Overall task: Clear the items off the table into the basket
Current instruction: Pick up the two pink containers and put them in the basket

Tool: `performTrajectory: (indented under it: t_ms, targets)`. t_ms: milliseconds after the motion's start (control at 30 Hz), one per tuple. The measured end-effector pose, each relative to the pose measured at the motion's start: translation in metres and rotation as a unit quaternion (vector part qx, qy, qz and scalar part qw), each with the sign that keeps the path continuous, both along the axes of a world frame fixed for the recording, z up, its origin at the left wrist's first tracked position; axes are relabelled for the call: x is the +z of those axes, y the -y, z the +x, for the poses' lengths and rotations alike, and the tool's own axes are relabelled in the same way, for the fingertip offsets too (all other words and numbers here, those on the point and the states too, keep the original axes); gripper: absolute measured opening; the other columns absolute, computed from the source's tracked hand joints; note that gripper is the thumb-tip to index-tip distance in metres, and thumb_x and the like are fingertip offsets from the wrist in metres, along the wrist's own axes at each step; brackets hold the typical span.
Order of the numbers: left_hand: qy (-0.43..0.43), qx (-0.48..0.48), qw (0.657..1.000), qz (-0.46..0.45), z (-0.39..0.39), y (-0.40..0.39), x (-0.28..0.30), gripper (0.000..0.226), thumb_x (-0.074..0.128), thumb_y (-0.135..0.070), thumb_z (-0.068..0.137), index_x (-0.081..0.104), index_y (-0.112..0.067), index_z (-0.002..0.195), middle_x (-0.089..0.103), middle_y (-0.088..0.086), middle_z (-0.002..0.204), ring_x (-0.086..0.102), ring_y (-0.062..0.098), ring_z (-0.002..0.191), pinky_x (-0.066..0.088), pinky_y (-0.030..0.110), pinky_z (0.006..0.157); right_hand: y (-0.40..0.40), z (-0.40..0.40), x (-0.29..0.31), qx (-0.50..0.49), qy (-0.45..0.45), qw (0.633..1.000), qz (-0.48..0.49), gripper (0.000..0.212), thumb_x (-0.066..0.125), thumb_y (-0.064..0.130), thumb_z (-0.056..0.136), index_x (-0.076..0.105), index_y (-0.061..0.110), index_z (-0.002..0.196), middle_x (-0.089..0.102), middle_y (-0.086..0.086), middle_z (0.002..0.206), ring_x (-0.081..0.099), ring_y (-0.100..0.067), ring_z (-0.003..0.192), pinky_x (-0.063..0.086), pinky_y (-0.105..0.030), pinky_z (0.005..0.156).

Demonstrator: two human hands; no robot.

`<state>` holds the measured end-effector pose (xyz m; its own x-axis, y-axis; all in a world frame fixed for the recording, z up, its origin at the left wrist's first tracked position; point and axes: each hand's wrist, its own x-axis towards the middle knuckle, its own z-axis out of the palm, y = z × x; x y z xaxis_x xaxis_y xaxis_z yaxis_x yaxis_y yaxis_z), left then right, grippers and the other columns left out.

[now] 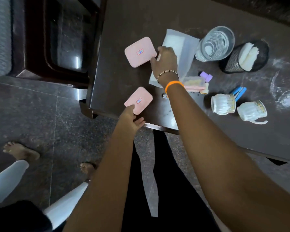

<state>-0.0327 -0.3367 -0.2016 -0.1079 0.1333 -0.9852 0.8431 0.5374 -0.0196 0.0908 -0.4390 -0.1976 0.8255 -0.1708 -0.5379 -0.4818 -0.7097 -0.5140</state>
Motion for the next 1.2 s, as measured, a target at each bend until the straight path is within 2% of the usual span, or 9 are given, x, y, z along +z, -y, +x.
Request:
performTrajectory:
  t_ms: [167, 267, 433, 500, 600, 733, 867, 1067, 1200]
  targets:
    - [0.043, -0.145, 0.985, 0.087, 0.016, -0.022, -0.024, 0.027, 0.05, -0.005, 0.09, 0.057, 0.0, 0.116, 0.06, 0.013, 0.089, 0.059, 0.024, 0.078, 0.052, 0.033, 0.07, -0.015, 0.023, -0.023, -0.016, -0.059, 0.997, -0.05, 0.035, 0.05, 0.019, 0.091, 0.049, 0.005, 0.124, 0.05, -0.013, 0.132, 0.047, -0.029, 0.125, 0.04, -0.035, 0.099]
    - [0.07, -0.234, 0.964, 0.109, 0.022, -0.032, -0.032, 0.023, 0.052, 0.001, 0.086, 0.062, 0.006, 0.106, 0.056, 0.011, 0.068, 0.055, 0.022, 0.061, 0.054, 0.04, 0.081, -0.019, 0.027, -0.03, -0.073, -0.075, 0.993, -0.052, 0.029, 0.051, 0.014, 0.087, 0.057, 0.005, 0.114, 0.059, -0.013, 0.124, 0.054, -0.031, 0.117, 0.046, -0.035, 0.096]
    - [0.1, -0.278, 0.945, 0.141, 0.023, -0.051, -0.036, 0.018, 0.055, -0.001, 0.086, 0.062, 0.003, 0.103, 0.065, 0.025, 0.112, 0.062, 0.036, 0.106, 0.052, 0.045, 0.093, -0.027, 0.025, -0.03, -0.192, -0.061, 0.979, 0.03, 0.018, 0.055, 0.001, 0.081, 0.064, 0.001, 0.096, 0.066, -0.018, 0.095, 0.065, -0.036, 0.095, 0.055, -0.044, 0.086]
    - [0.107, -0.263, 0.946, 0.155, 0.023, -0.062, -0.03, 0.017, 0.054, 0.001, 0.087, 0.062, 0.003, 0.102, 0.063, 0.025, 0.114, 0.062, 0.034, 0.106, 0.052, 0.046, 0.093, -0.03, 0.021, -0.022, -0.212, -0.048, 0.974, 0.057, 0.016, 0.057, -0.001, 0.081, 0.065, -0.001, 0.095, 0.06, -0.011, 0.078, 0.067, -0.027, 0.074, 0.06, -0.029, 0.068]
    - [0.143, -0.222, 0.947, 0.183, 0.022, -0.084, -0.003, 0.008, 0.054, 0.0, 0.087, 0.061, -0.005, 0.088, 0.066, 0.025, 0.106, 0.063, 0.027, 0.087, 0.056, 0.044, 0.085, -0.039, 0.014, 0.001, -0.23, -0.009, 0.968, 0.101, 0.014, 0.056, -0.005, 0.081, 0.064, -0.003, 0.093, 0.054, -0.002, 0.065, 0.058, -0.012, 0.055, 0.05, -0.009, 0.044]
    - [0.222, -0.118, 0.935, 0.25, 0.024, -0.133, 0.052, 0.011, 0.057, -0.003, 0.087, 0.059, -0.01, 0.079, 0.07, 0.016, 0.092, 0.069, 0.016, 0.076, 0.06, 0.03, 0.069, -0.069, 0.013, 0.045, -0.254, 0.038, 0.945, 0.203, 0.008, 0.06, -0.001, 0.084, 0.059, 0.006, 0.082, 0.057, -0.006, 0.071, 0.058, -0.011, 0.06, 0.056, -0.015, 0.057]
    - [0.286, 0.002, 0.907, 0.308, 0.034, -0.191, 0.111, 0.01, 0.062, -0.002, 0.085, 0.061, -0.011, 0.079, 0.069, 0.005, 0.08, 0.07, 0.006, 0.063, 0.054, 0.015, 0.057, -0.123, 0.016, 0.093, -0.233, 0.048, 0.921, 0.308, 0.02, 0.061, 0.002, 0.085, 0.057, 0.015, 0.072, 0.058, -0.005, 0.074, 0.058, -0.009, 0.064, 0.054, -0.012, 0.055]
    - [0.278, 0.083, 0.876, 0.386, 0.057, -0.277, 0.137, 0.011, 0.063, -0.007, 0.084, 0.062, 0.001, 0.09, 0.065, 0.007, 0.074, 0.067, 0.005, 0.057, 0.054, 0.018, 0.059, -0.217, 0.036, 0.132, -0.148, 0.041, 0.922, 0.354, 0.012, 0.061, 0.001, 0.085, 0.061, 0.01, 0.076, 0.059, -0.005, 0.069, 0.058, -0.011, 0.063, 0.054, -0.012, 0.055]
    - [0.242, 0.066, 0.881, 0.402, 0.072, -0.318, 0.126, 0.008, 0.065, -0.012, 0.08, 0.064, -0.005, 0.076, 0.065, 0.006, 0.064, 0.068, 0.01, 0.058, 0.059, 0.026, 0.062, -0.266, 0.057, 0.133, -0.067, 0.061, 0.939, 0.332, 0.01, 0.061, 0.002, 0.084, 0.062, 0.01, 0.077, 0.059, -0.003, 0.067, 0.059, -0.01, 0.063, 0.055, -0.016, 0.058]
